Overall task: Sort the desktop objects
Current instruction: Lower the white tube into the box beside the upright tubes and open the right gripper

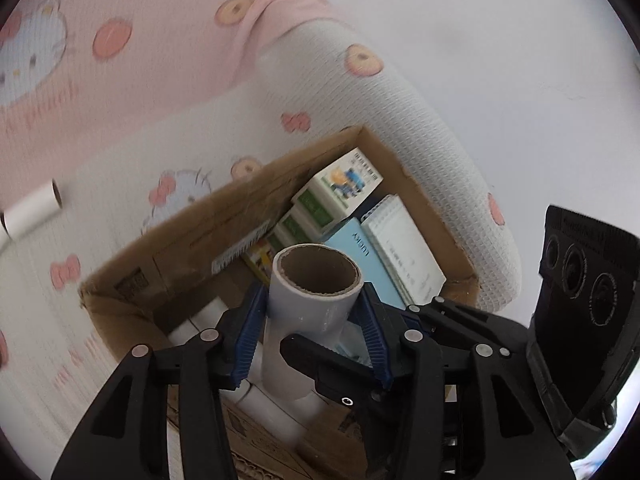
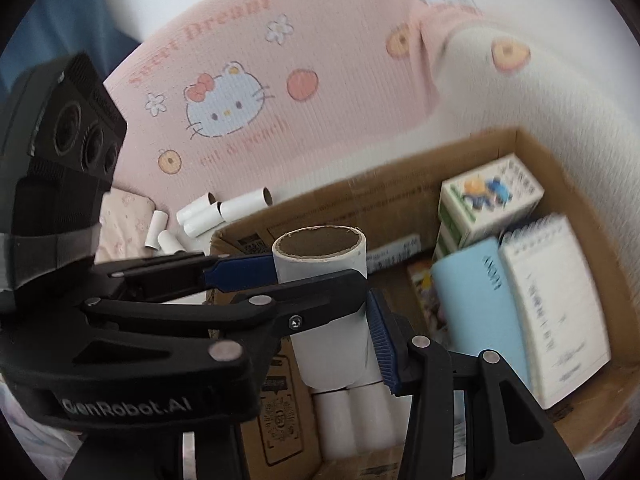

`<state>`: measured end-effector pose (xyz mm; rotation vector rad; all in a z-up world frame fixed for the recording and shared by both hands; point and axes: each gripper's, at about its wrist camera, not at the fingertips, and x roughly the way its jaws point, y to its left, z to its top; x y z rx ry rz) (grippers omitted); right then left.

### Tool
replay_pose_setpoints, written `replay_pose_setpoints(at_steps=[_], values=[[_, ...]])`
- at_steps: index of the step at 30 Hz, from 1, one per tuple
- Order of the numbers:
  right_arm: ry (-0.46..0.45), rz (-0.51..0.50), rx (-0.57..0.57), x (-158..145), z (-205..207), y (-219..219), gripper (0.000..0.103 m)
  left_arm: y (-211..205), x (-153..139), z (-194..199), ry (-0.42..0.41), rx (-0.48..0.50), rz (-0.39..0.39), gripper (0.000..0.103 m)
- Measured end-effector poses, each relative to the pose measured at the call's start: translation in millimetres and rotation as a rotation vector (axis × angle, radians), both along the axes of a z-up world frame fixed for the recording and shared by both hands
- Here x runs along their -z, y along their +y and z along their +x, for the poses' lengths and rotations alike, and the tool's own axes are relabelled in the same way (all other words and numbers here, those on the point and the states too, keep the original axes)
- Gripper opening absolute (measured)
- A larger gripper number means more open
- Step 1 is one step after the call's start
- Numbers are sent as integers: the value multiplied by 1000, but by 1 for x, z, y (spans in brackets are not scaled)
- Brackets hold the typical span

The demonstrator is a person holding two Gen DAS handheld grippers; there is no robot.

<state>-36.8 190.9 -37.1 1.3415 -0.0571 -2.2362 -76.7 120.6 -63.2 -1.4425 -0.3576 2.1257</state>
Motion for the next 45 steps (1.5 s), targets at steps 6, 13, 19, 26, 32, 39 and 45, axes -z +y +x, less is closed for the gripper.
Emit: replay_pose_setpoints(at_steps=[6,13,19,26,32,39,45], values=[[6,81,-42,4,-5,-12,41,-3,-6,2,80,17,-79,57],[-61,190,-58,22,-20,-23,41,-26,-14,-1,165,7,-24,57],[-176,321,-52,48,-33,-36,40,-34,-9,-1,196,18,-26,41],[-233,474,-32,71,-53,-46,39,-53,-1,-4,186,-2,-3,39],[-336,491,-49,95,-68,-48,32,-74,2,-8,166,-54,49,39],[-325,644,-111,119,-58,-62,32,-78,2,-12,155,-62,77,39],[-196,551,-131,83,-57,-56,34,-76,1,-10,163,-54,81,39]])
